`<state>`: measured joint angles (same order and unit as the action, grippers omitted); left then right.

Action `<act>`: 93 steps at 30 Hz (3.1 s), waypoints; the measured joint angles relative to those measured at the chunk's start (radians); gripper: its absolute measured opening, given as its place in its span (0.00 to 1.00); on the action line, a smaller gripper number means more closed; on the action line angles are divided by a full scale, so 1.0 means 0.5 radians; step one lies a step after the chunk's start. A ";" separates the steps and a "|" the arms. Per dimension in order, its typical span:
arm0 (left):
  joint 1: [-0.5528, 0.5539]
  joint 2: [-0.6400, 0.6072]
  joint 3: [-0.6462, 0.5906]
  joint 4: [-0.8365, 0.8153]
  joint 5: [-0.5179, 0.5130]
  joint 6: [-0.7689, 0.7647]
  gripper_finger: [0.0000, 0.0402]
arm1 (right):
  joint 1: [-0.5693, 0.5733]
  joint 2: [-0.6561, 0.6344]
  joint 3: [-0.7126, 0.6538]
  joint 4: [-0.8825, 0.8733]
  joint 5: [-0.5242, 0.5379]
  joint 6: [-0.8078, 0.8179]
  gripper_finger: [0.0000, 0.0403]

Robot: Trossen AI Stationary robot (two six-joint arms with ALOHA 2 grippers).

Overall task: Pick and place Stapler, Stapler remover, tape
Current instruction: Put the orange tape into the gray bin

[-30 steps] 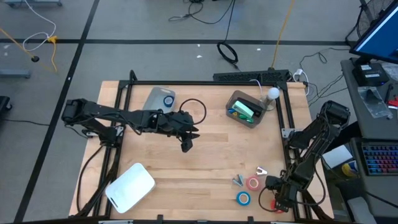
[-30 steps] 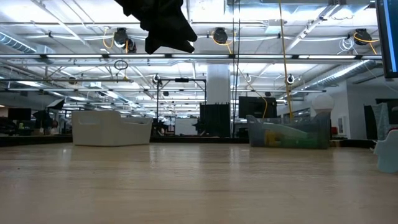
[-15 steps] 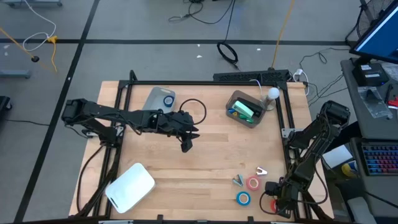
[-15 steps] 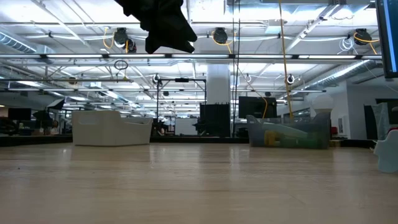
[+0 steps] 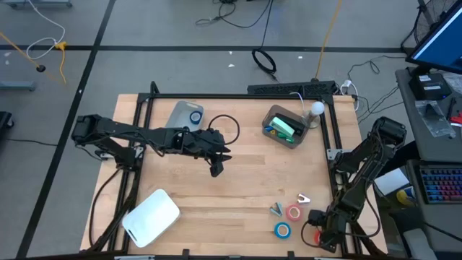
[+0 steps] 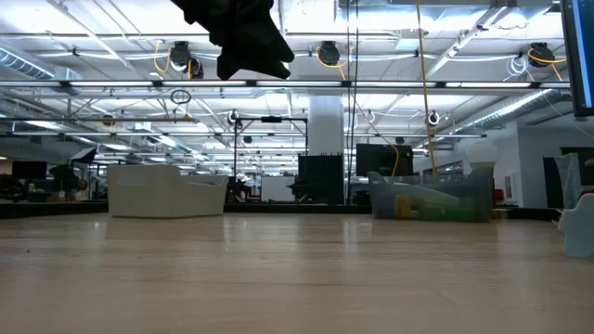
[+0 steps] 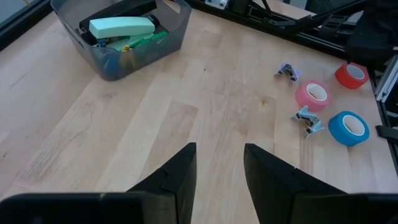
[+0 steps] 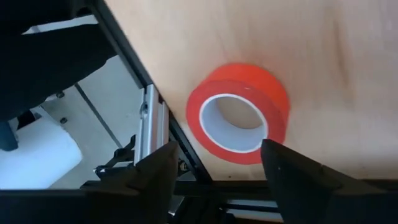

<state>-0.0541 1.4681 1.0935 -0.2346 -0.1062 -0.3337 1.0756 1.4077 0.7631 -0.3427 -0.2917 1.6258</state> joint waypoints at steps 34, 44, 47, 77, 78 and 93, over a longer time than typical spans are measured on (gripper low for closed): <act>-0.001 0.000 -0.001 0.000 -0.050 0.026 0.33 | 0.051 -0.059 -0.113 -0.189 0.162 0.023 0.60; -0.001 0.000 -0.001 0.000 -0.050 0.026 0.33 | 0.050 -0.065 -0.206 -0.080 0.107 -0.065 0.60; 0.000 0.000 -0.001 -0.001 -0.052 0.034 0.33 | 0.053 -0.048 -0.226 -0.006 0.128 -0.127 0.59; 0.000 0.000 -0.001 -0.018 -0.104 0.069 0.33 | 0.053 -0.051 -0.338 0.233 0.206 -0.042 0.59; 0.000 0.000 -0.001 -0.018 -0.104 0.069 0.33 | 0.053 -0.051 -0.338 0.232 0.207 -0.039 0.59; 0.000 0.000 -0.001 -0.017 -0.104 0.069 0.33 | 0.052 -0.049 -0.340 0.115 0.222 0.015 0.52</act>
<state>-0.0540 1.4681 1.0931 -0.2433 -0.1581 -0.2993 1.1015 1.3835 0.5934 -0.2850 -0.1807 1.6334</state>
